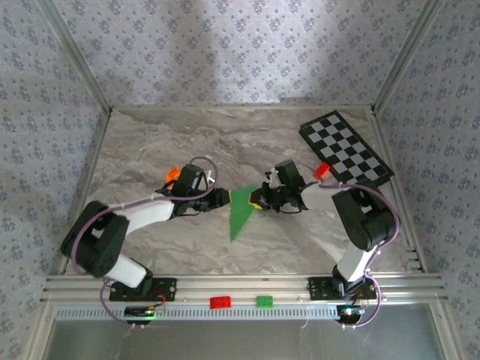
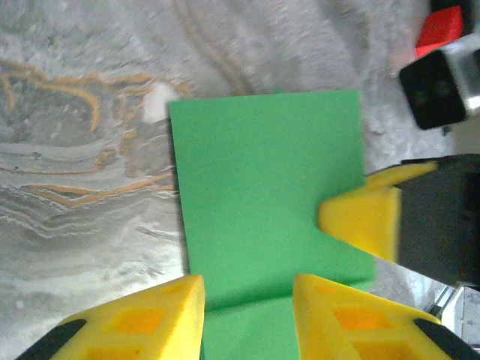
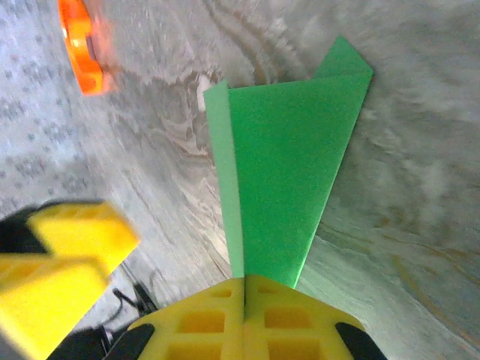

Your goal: Fold a paper plane with a square sheet of paper (pick it up from the middle)

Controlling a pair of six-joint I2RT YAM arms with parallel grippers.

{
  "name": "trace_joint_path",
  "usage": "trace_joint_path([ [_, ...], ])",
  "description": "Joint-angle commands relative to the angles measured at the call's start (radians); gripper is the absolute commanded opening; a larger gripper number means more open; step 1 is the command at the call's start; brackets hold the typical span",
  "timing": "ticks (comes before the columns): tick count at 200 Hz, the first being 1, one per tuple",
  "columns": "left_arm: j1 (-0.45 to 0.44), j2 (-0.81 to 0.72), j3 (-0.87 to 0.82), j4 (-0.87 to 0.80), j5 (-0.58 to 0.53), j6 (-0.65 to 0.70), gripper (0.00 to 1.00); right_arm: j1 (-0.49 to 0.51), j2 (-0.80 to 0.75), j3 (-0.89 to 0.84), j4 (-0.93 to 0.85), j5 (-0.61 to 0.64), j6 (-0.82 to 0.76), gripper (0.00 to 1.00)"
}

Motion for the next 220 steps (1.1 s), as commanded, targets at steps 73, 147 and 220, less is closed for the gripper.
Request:
trace_joint_path([
  [73,-0.442,-0.078,-0.003,-0.304,-0.644,0.354,0.44,0.121,-0.039,-0.086,0.227,0.347,0.403,0.0],
  [147,-0.564,0.121,0.14,-0.396,-0.879,0.431,0.44,0.122,-0.035,-0.081,0.247,0.316,0.422,0.0],
  [220,-0.581,0.056,0.1,-0.344,-0.956,0.436,0.41,0.116,-0.037,-0.079,0.225,0.3,0.407,0.0],
])
